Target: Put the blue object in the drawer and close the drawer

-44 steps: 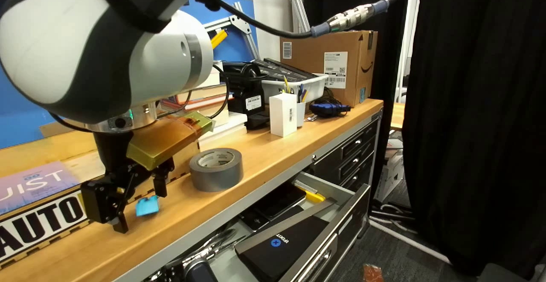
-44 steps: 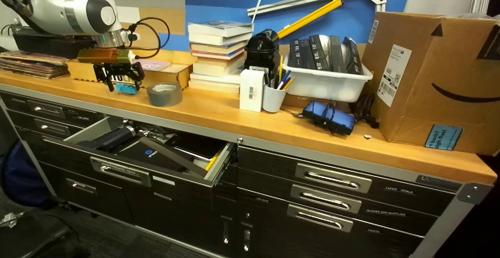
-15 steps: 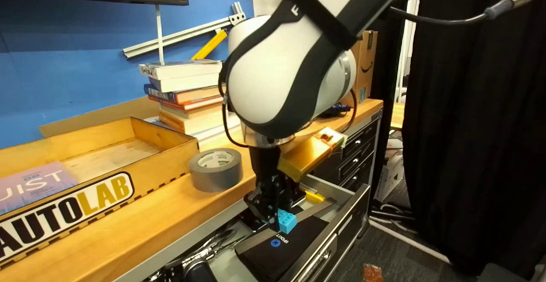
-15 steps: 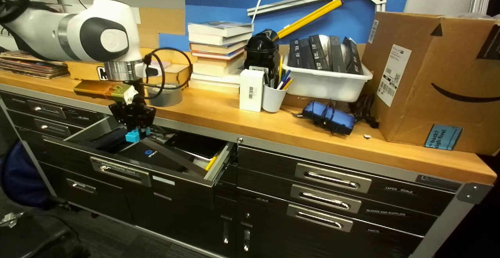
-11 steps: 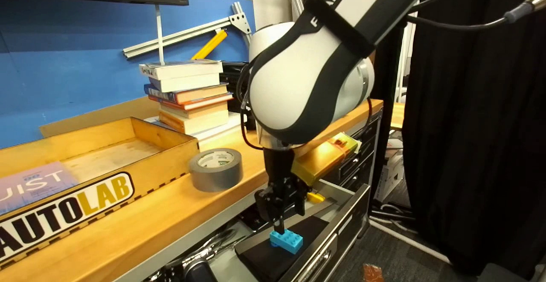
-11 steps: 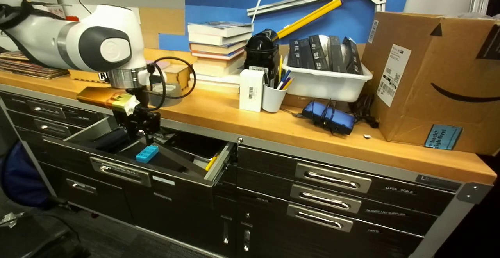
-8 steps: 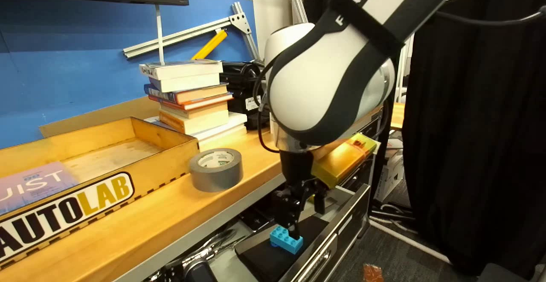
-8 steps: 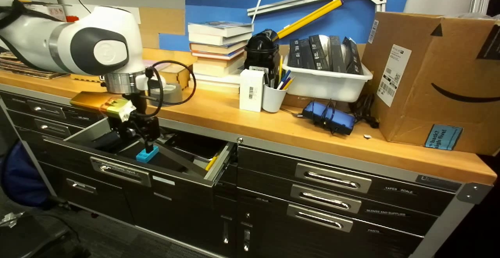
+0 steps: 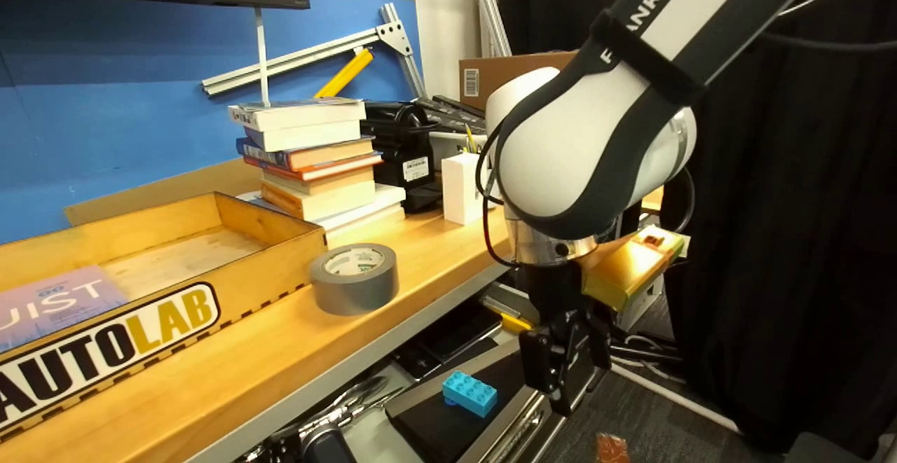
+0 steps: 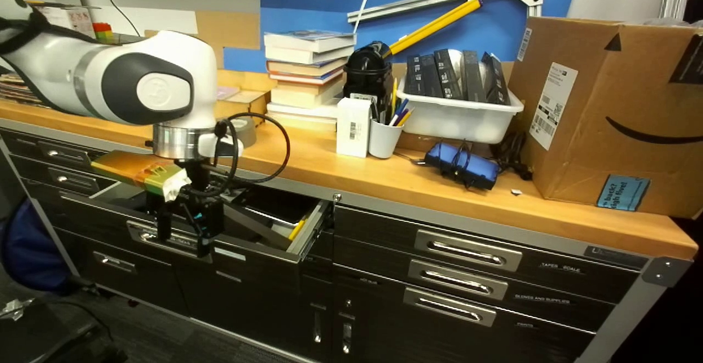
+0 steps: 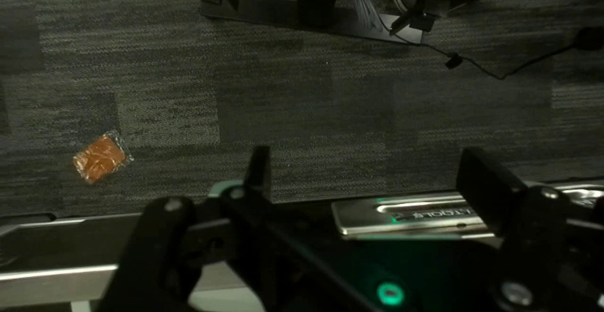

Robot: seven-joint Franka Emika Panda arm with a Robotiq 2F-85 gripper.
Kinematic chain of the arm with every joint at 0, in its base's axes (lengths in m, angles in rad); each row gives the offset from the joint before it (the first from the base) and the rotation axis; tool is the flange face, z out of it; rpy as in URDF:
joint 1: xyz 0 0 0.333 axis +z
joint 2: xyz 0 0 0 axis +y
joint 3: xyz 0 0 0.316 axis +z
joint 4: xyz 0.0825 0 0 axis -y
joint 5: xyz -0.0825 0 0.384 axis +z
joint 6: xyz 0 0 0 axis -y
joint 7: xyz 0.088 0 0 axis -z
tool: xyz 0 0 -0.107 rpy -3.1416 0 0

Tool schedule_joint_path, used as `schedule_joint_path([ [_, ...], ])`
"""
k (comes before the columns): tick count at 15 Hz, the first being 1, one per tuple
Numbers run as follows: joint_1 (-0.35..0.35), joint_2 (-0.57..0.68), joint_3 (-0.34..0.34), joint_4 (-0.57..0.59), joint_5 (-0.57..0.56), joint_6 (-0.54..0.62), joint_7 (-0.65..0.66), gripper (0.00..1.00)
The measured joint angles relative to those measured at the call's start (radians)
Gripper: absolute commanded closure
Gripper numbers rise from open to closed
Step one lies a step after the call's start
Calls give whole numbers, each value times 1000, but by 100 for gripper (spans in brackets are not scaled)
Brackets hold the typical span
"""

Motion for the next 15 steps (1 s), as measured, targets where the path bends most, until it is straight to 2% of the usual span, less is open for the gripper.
schedule_joint_path([
  [8, -1, 204, 0, 65, -22, 81, 44, 0],
  [11, 12, 225, 0, 78, -105, 146, 184, 0],
  [15, 64, 260, -12, 142, -349, 182, 490, 0],
])
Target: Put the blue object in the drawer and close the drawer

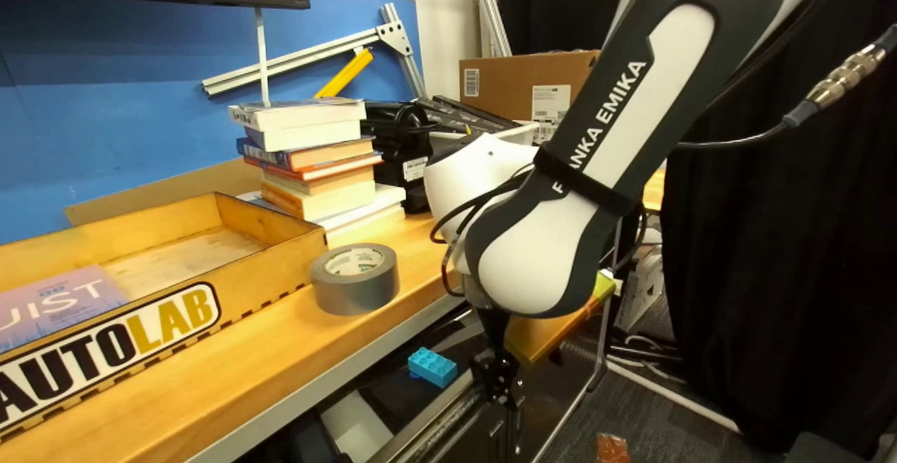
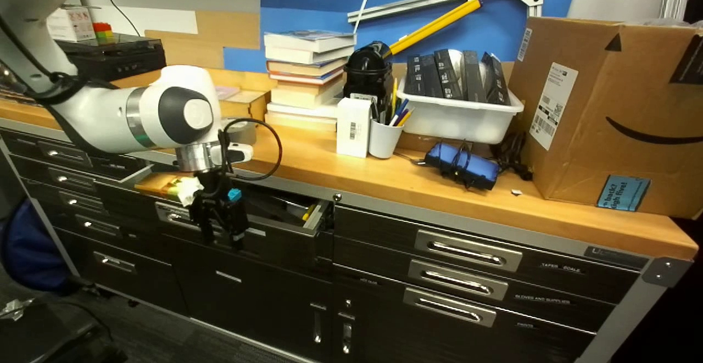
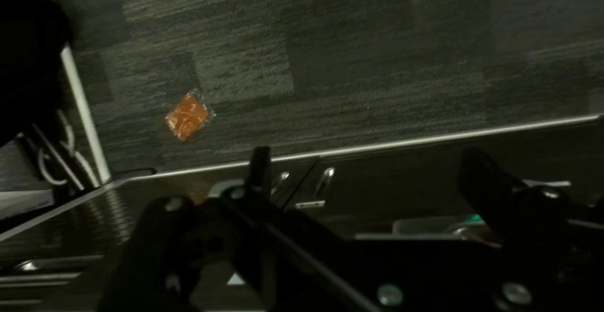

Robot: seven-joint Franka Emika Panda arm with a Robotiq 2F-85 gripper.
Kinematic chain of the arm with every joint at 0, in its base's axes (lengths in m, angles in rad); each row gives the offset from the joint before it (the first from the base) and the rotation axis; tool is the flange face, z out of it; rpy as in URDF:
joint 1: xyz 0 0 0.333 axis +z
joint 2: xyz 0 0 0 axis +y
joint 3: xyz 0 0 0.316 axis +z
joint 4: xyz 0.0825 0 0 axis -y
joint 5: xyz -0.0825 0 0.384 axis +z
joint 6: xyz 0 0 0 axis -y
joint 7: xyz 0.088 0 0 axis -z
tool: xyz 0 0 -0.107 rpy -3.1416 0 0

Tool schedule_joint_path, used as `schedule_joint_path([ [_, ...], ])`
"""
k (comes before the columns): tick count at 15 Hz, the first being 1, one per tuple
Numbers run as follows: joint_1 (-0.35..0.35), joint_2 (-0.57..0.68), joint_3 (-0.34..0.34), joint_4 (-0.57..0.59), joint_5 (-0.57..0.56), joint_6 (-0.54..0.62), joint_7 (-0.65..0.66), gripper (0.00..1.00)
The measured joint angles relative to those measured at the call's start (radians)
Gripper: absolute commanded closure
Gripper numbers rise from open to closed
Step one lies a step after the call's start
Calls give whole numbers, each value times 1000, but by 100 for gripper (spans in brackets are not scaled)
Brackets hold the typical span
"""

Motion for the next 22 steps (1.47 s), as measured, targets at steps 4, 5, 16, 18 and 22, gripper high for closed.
schedule_joint_path([
  [4, 70, 51, -26, 89, -253, -5, 304, 0],
  [5, 88, 67, -29, 112, -321, -12, 381, 0],
  [16, 152, 101, -6, 192, -603, -136, 887, 0],
  [18, 114, 32, 11, 151, -569, -78, 831, 0],
  [22, 35, -168, 31, 16, -399, 87, 525, 0],
])
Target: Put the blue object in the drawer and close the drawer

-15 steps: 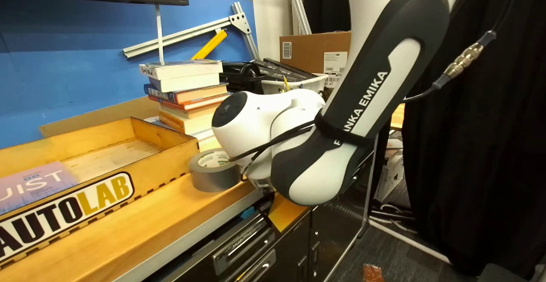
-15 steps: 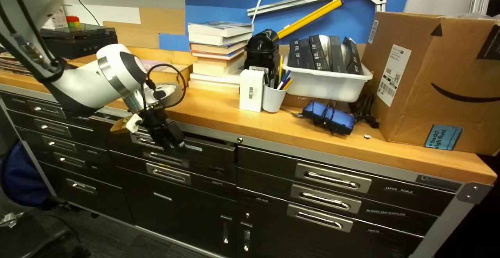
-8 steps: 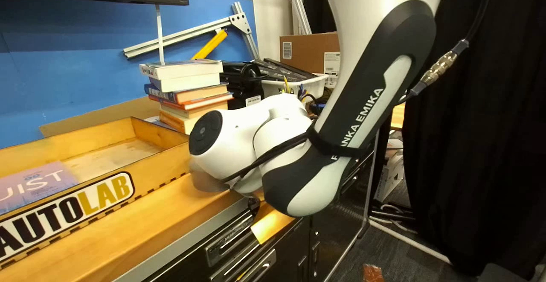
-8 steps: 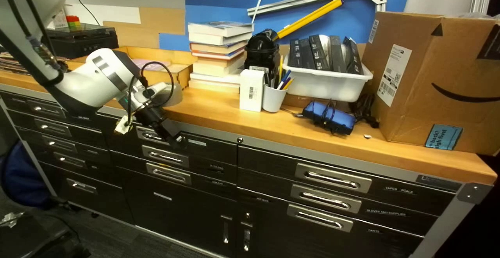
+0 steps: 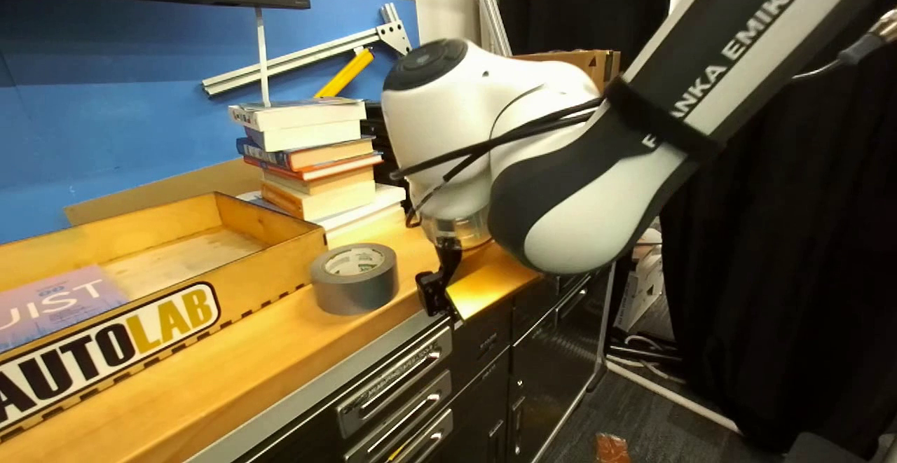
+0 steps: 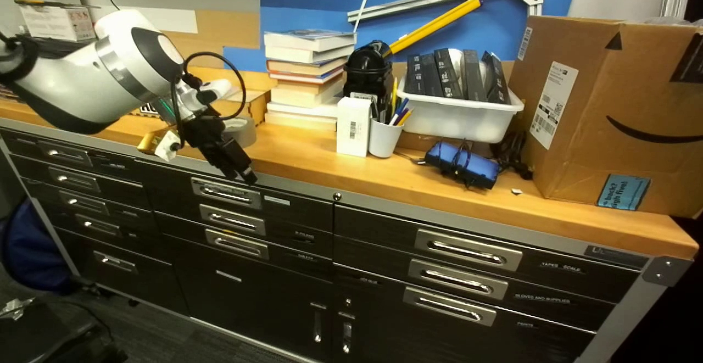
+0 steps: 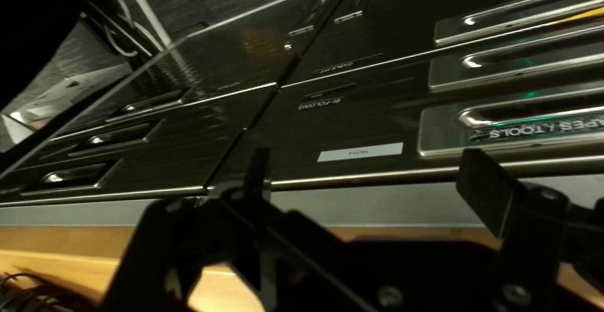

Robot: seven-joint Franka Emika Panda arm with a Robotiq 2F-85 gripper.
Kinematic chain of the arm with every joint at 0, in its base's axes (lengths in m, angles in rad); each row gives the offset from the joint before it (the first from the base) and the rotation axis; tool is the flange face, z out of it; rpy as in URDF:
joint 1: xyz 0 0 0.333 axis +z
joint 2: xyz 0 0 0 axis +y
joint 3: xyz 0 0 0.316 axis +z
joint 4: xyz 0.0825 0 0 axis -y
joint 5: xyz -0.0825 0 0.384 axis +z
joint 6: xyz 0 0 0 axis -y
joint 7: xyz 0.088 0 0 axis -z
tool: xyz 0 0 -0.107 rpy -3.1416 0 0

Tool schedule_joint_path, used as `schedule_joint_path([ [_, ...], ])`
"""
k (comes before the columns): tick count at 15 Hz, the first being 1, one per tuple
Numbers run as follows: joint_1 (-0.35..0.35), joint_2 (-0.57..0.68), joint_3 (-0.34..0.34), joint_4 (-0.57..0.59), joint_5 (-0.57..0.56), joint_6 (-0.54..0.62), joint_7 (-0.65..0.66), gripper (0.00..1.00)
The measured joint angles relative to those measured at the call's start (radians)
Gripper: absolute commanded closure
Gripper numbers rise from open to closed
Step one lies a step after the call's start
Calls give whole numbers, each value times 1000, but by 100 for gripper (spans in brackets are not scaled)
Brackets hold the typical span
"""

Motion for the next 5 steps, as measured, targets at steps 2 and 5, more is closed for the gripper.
schedule_joint_path([
  [2, -7, -86, 2, -69, 133, 61, -163, 0],
  [5, 64, -163, -41, -132, 369, 88, -396, 0],
])
